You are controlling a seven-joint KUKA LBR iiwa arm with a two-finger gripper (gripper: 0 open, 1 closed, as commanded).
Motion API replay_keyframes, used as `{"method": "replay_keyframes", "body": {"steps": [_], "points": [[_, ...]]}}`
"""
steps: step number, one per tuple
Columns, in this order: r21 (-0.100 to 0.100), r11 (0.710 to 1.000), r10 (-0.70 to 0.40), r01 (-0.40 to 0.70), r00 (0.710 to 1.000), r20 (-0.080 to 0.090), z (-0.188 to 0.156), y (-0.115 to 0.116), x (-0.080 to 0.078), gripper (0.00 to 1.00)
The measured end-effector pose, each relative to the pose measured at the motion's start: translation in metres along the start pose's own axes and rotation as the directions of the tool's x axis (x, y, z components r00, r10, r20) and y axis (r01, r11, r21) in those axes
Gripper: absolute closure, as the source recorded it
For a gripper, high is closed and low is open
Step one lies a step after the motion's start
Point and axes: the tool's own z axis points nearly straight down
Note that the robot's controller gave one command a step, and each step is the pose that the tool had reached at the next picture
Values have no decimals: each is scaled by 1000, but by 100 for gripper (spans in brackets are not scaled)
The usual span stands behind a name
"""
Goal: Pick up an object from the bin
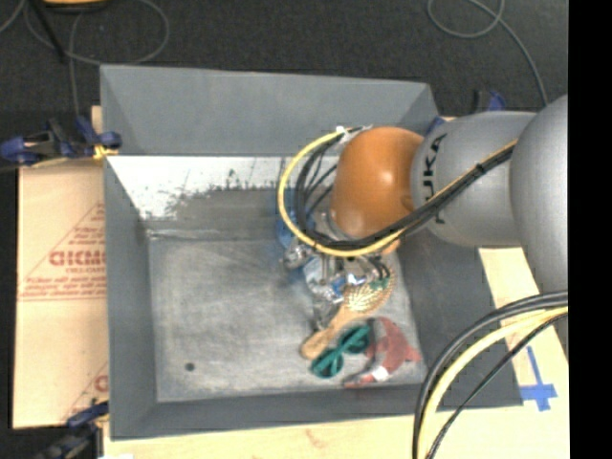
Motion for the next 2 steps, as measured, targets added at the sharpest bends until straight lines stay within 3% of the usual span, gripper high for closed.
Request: {"method": "replay_keyframes", "body": {"steps": [1, 2], "points": [[5, 1000, -7, 7, 1000, -1, -1, -8, 29, 0], [-3, 997, -79, 79, 997, -9, -12, -39, 46, 0]]}}
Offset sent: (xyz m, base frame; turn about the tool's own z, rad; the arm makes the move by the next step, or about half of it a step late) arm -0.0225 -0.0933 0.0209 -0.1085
